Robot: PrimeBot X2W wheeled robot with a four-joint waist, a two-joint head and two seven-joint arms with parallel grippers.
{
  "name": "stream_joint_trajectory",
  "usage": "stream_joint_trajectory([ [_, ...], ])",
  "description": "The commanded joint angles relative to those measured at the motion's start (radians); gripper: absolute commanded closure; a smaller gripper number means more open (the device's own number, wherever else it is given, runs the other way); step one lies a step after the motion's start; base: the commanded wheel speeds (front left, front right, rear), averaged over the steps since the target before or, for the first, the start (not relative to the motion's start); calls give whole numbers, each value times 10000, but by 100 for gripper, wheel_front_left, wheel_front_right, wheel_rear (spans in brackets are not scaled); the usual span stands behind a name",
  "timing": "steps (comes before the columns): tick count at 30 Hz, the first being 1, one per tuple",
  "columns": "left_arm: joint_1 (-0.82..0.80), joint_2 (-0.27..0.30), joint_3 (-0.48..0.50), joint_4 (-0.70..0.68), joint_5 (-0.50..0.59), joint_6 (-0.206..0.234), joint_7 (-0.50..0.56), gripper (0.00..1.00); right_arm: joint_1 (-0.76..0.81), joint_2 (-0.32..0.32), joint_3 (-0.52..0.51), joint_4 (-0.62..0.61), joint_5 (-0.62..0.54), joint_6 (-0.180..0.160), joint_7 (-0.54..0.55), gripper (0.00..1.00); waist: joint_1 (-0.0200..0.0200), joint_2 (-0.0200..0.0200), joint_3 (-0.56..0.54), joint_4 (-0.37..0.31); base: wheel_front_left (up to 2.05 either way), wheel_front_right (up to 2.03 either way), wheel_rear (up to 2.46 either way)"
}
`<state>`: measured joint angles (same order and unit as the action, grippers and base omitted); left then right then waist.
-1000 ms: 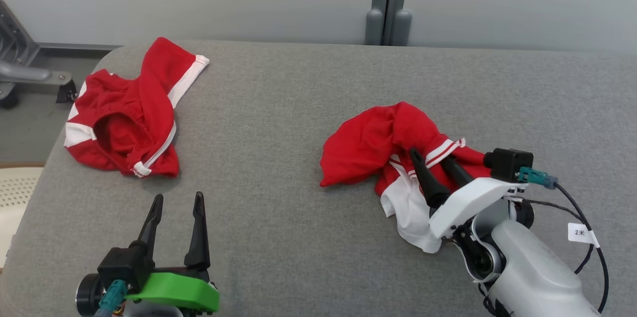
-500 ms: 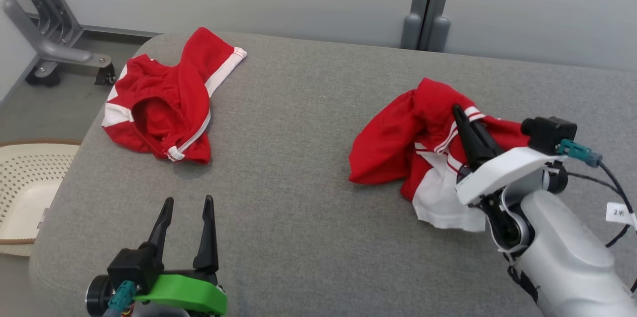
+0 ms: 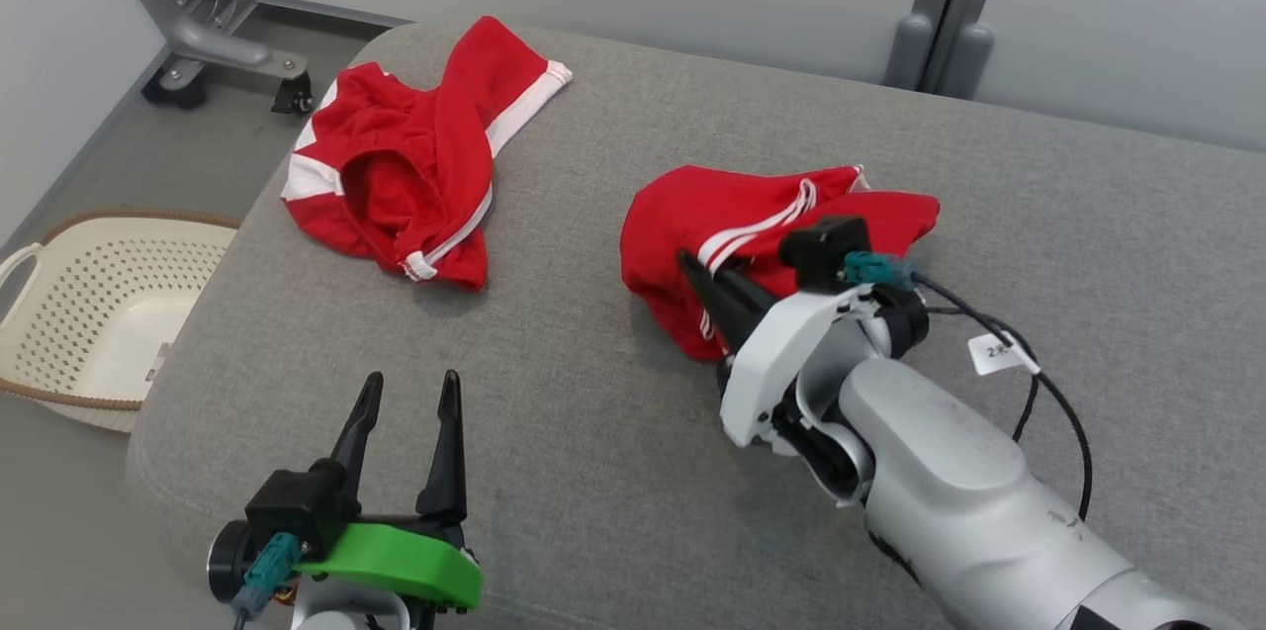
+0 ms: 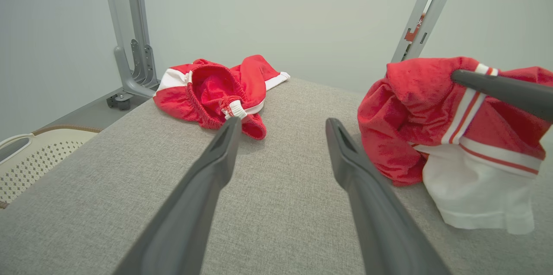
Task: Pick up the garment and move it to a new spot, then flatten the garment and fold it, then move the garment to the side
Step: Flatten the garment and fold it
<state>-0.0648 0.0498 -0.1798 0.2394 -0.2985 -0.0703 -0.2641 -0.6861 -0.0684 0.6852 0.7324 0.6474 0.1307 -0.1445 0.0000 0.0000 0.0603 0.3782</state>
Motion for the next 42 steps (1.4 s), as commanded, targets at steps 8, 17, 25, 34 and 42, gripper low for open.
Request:
stream_joint_trajectory([
  [8, -251, 15, 56, 110, 21, 95, -7, 0, 29, 128, 1573, 661, 1321, 1, -346, 0, 0, 0, 179, -274, 0, 0, 0],
  [17, -121, 16, 370, 10, 125, 24, -6, 0, 695, -1442, 1467, -796, 2245, -3, -1150, 0, 0, 0, -80, -1691, 0, 0, 0],
  [25, -184, 19, 335, 5, 139, -13, -6, 0, 2575, -2453, -613, -2132, 2104, -1, -1205, 0, 0, 0, -5, -2296, 0, 0, 0],
  [34, -401, 19, 135, 127, 161, -100, -5, 0, 2649, -1668, -564, -1609, 3296, -1, -304, 0, 0, 0, 38, -2088, 0, 0, 0],
  [42, -496, 18, -5, 113, -14, -24, -5, 0, 1644, -867, -836, 511, 5184, 1, 2172, 0, 0, 0, 302, -1263, 0, 0, 0],
])
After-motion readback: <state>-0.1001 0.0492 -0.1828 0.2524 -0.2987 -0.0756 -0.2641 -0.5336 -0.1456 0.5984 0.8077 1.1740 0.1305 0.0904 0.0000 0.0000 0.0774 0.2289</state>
